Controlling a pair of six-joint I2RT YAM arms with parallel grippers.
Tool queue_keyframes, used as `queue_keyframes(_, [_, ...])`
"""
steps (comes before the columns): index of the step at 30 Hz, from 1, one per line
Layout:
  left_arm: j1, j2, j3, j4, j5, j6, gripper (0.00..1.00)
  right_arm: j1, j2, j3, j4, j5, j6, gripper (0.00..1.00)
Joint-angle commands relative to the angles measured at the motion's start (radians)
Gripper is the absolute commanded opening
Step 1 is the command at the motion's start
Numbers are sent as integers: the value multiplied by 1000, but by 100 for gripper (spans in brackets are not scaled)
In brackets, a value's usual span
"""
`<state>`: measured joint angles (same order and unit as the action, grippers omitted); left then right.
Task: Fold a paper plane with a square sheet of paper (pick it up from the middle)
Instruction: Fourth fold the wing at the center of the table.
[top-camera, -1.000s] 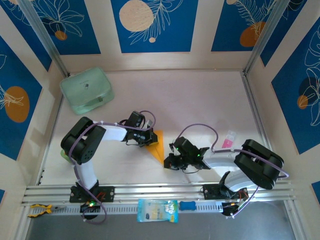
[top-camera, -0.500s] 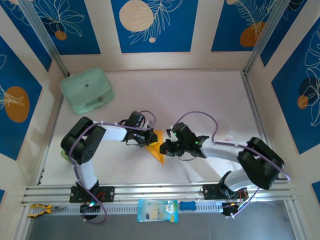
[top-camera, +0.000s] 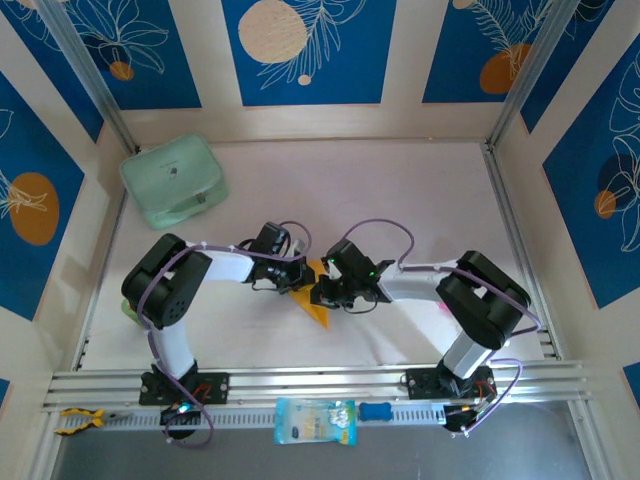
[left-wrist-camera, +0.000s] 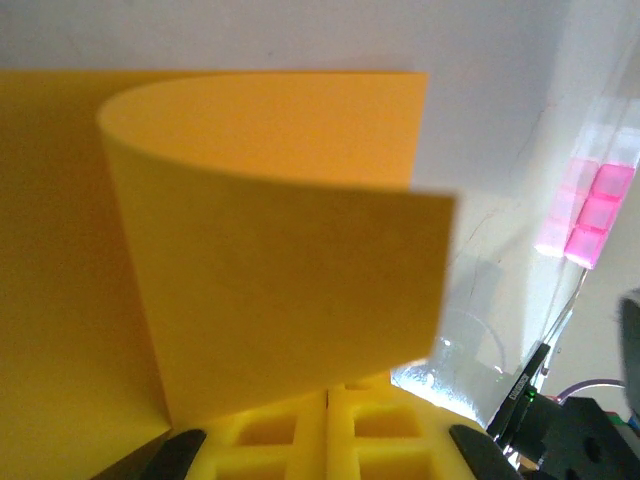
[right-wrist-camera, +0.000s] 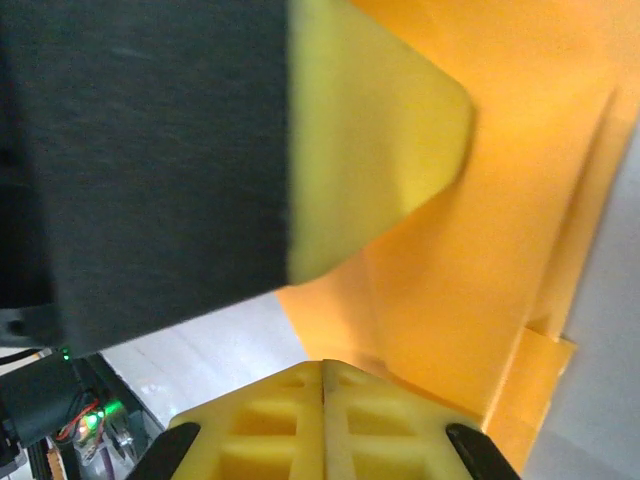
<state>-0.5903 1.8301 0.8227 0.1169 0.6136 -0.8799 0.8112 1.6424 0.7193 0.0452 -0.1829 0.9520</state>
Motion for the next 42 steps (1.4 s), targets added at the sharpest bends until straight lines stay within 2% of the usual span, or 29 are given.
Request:
queue_keyframes(1, [5,27,-28,-56,-74,28,2,-2,2,-48,-7,-3,22,7])
queue_keyframes(5, [5,4,-17,-59,-64,46,3,-10,-10,-123,59,-20,42,7])
queue_keyframes(12, [5,-115,28,-103,-40,107,13,-33,15,-254,234,-75,100,6])
queue_keyframes(14, [4,-146,28,-114,-40,120,14,-38,29,-262,260,-94,103,6])
queue_keyframes(21, [-36,-163,-15,-125,-26,105,3,-41,46,-263,268,-93,107,3])
queue_keyframes(30, [-64,-54,-9,-82,-10,96,3,-46,46,-274,268,-92,116,1])
queue_keyframes(35, [-61,7,2,-118,-66,105,2,-43,45,-283,259,-88,117,0])
queue_keyframes(42, [-26,26,35,-206,-158,128,2,-20,43,-243,111,-49,82,0])
